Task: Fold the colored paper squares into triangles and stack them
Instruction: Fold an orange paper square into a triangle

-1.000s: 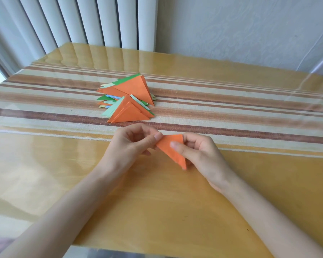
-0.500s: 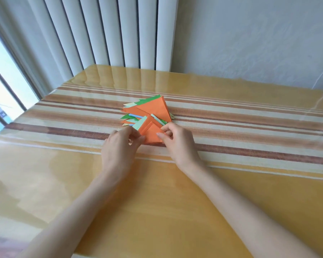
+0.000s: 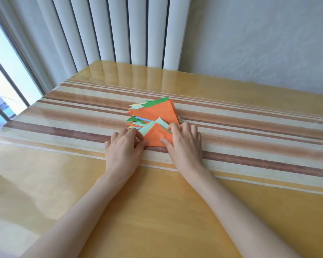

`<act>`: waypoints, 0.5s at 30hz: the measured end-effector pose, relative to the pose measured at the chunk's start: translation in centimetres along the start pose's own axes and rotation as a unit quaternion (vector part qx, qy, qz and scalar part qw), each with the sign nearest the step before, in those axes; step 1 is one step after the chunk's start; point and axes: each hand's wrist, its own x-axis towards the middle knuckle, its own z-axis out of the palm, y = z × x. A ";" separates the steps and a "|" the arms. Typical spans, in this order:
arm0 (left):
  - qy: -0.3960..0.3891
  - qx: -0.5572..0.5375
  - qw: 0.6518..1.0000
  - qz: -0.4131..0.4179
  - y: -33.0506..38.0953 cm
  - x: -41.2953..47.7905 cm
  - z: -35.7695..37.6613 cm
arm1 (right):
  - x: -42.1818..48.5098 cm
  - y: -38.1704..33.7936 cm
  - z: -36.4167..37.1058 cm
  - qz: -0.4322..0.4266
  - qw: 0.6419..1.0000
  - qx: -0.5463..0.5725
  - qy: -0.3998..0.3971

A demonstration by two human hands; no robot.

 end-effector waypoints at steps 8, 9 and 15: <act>0.012 0.191 0.949 0.249 -0.6 -0.3 0.0 | -0.3 1.5 -1.3 -0.192 0.978 -0.023 -0.081; 0.004 0.204 0.948 0.246 -0.4 -0.5 -0.2 | -0.4 1.4 -1.4 -0.193 0.977 -0.037 -0.079; -0.016 0.197 0.958 0.205 0.1 -1.9 -0.4 | -1.8 2.0 -2.2 -0.194 0.977 -0.061 -0.065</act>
